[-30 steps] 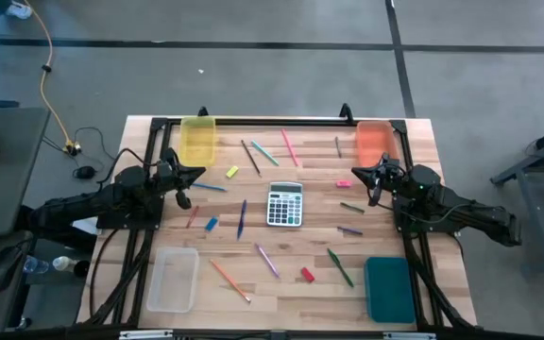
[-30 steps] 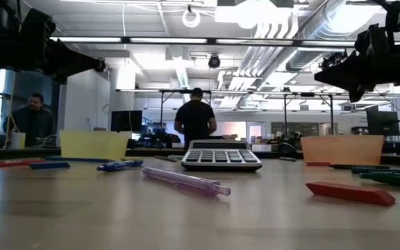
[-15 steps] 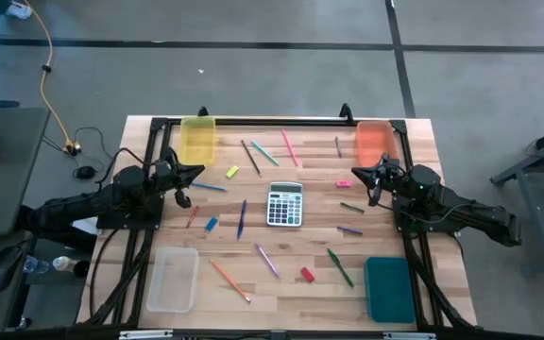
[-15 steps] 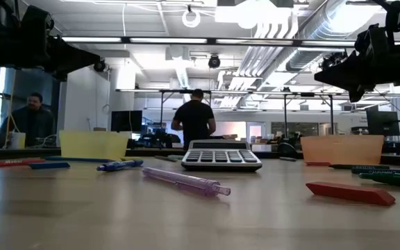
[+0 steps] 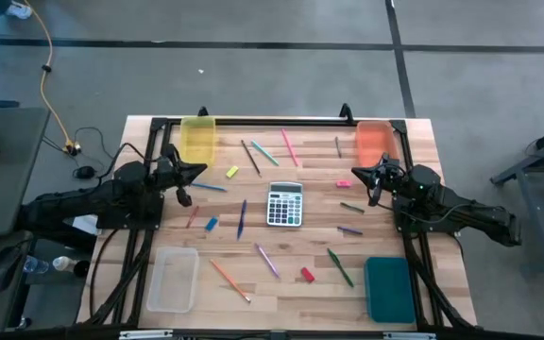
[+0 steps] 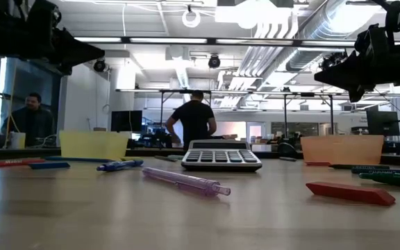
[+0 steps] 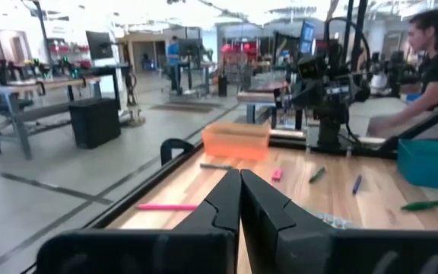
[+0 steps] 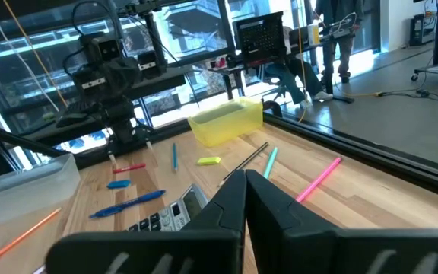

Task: Sort crayons/erasers/pens/pencils in bins
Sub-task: Put the blue pen into the orange bin

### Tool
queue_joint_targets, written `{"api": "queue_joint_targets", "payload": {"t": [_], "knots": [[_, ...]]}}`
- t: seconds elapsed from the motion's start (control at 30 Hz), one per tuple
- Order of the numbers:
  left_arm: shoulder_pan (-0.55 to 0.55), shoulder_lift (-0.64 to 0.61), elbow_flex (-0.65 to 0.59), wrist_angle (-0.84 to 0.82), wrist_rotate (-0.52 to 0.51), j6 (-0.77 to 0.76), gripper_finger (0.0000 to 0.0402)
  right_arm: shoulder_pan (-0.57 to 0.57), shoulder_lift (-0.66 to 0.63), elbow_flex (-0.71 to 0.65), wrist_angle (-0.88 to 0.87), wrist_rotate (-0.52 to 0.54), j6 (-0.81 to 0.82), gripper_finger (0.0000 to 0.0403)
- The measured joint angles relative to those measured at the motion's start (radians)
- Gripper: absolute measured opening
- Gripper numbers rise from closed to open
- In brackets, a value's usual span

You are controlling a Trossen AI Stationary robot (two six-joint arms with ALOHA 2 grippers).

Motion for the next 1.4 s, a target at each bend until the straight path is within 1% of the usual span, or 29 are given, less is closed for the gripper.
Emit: {"api": "queue_joint_targets", "payload": {"t": [0.23,0.4,0.77,0.9,0.97,1.07,1.23,1.3,1.4], "knots": [[0.0,0.164,0.111,-0.064,-0.024,0.017,0.0,0.0,0.0,0.0,0.0,0.0,0.0,0.0],[0.0,0.274,0.21,-0.205,-0.036,0.011,0.0,0.0,0.0,0.0,0.0,0.0,0.0,0.0],[-0.016,0.527,0.416,-0.471,-0.051,-0.13,0.0,0.0,0.0,0.0,0.0,0.0,0.0,0.0],[-0.053,0.637,0.474,-0.52,-0.053,-0.187,0.0,0.0,0.0,0.0,0.0,0.0,0.0,0.0],[-0.079,0.689,0.488,-0.525,-0.071,-0.219,0.0,0.0,0.0,0.0,0.0,0.0,0.0,0.0],[-0.113,0.752,0.501,-0.526,-0.104,-0.264,0.0,0.0,0.0,0.0,0.0,0.0,0.0,0.0],[-0.159,0.836,0.532,-0.543,-0.127,-0.357,0.0,0.0,0.0,0.0,0.0,0.0,0.0,0.0],[-0.177,0.866,0.556,-0.582,-0.141,-0.409,0.0,0.0,0.0,0.0,0.0,0.0,0.0,0.0],[-0.221,0.922,0.611,-0.691,-0.171,-0.505,0.0,0.0,0.0,0.0,0.0,0.0,0.0,0.0]]}}
